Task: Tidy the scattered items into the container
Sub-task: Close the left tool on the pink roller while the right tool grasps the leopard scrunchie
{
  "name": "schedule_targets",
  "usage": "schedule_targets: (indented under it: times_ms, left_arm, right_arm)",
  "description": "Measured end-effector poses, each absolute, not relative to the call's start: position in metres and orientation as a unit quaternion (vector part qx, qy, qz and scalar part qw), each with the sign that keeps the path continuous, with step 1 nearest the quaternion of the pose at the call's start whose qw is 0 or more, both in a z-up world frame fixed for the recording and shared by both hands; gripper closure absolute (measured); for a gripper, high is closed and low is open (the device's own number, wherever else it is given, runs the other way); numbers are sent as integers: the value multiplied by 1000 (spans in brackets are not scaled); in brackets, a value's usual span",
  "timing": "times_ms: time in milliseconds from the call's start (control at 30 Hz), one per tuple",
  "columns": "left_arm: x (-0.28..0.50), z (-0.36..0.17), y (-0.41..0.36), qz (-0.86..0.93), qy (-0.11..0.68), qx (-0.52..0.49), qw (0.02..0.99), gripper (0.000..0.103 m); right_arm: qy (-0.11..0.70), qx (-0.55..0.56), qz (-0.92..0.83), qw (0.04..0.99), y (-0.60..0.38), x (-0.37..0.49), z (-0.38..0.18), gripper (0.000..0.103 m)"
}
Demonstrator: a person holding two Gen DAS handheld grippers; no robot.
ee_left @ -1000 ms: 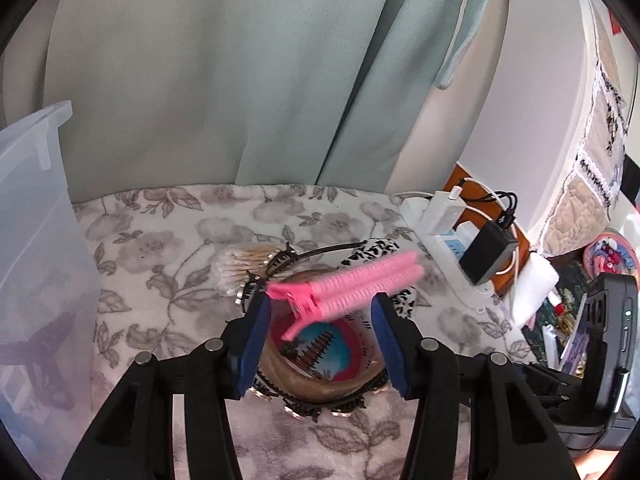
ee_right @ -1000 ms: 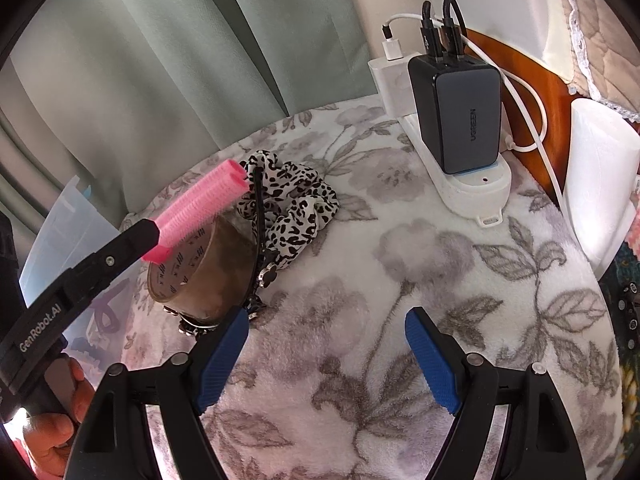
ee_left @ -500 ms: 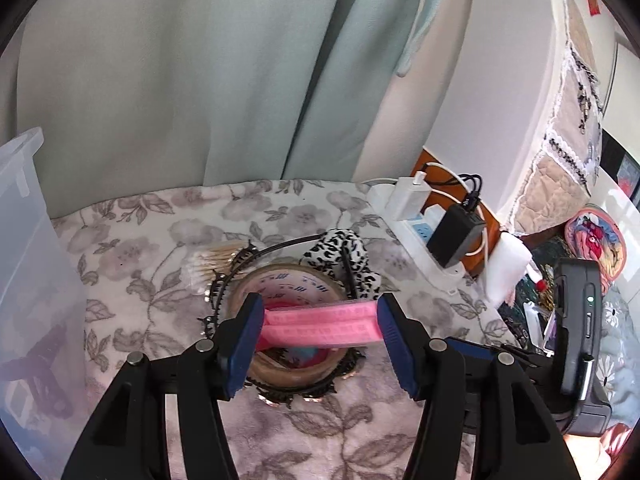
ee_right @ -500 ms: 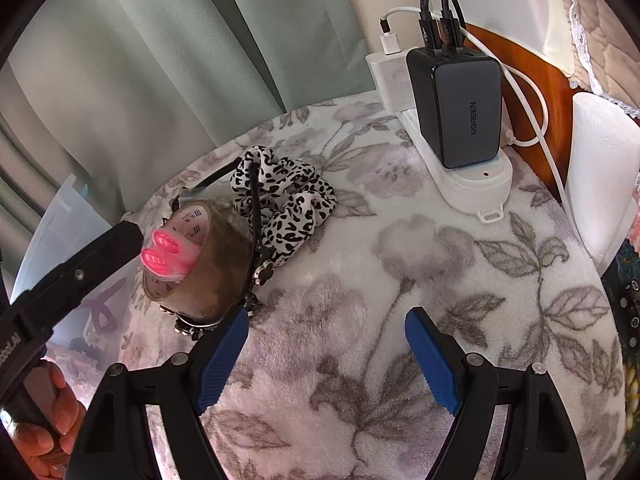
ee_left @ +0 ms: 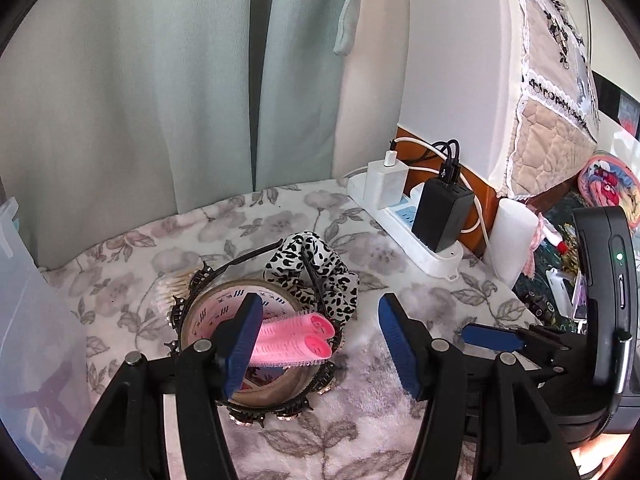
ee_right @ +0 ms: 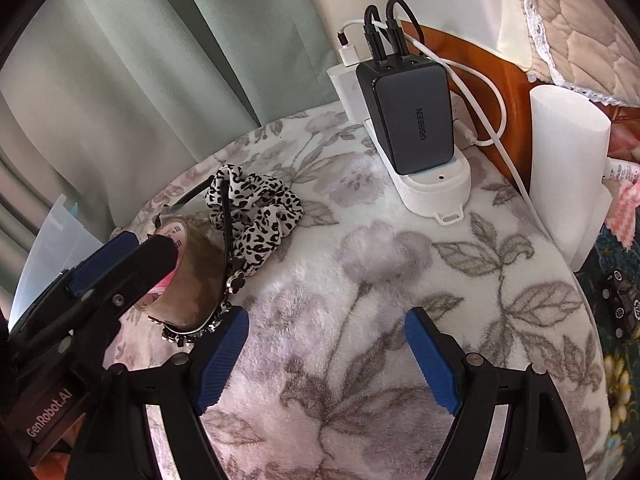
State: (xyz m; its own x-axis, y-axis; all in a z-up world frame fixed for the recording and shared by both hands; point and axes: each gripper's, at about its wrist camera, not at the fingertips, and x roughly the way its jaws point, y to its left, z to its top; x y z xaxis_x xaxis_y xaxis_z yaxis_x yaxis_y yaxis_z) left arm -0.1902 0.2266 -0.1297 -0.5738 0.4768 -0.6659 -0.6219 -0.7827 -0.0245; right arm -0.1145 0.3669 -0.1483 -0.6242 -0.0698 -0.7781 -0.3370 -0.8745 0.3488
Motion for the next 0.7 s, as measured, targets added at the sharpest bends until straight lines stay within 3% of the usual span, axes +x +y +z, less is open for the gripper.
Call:
schedule_targets:
  times_ms: [500, 667, 700]
  left_arm:
    - [-193, -145, 232, 899, 143, -327, 255, 42]
    - [-197, -137, 222, 904, 113, -322, 257, 68]
    - [-198, -134, 220, 907, 108, -319, 253, 69]
  right_arm:
    - [251, -423, 865, 95, 385, -107, -154, 20]
    - [255, -420, 867, 86, 381, -116, -154, 20]
    - [255, -419, 867, 84, 378, -122, -154, 20]
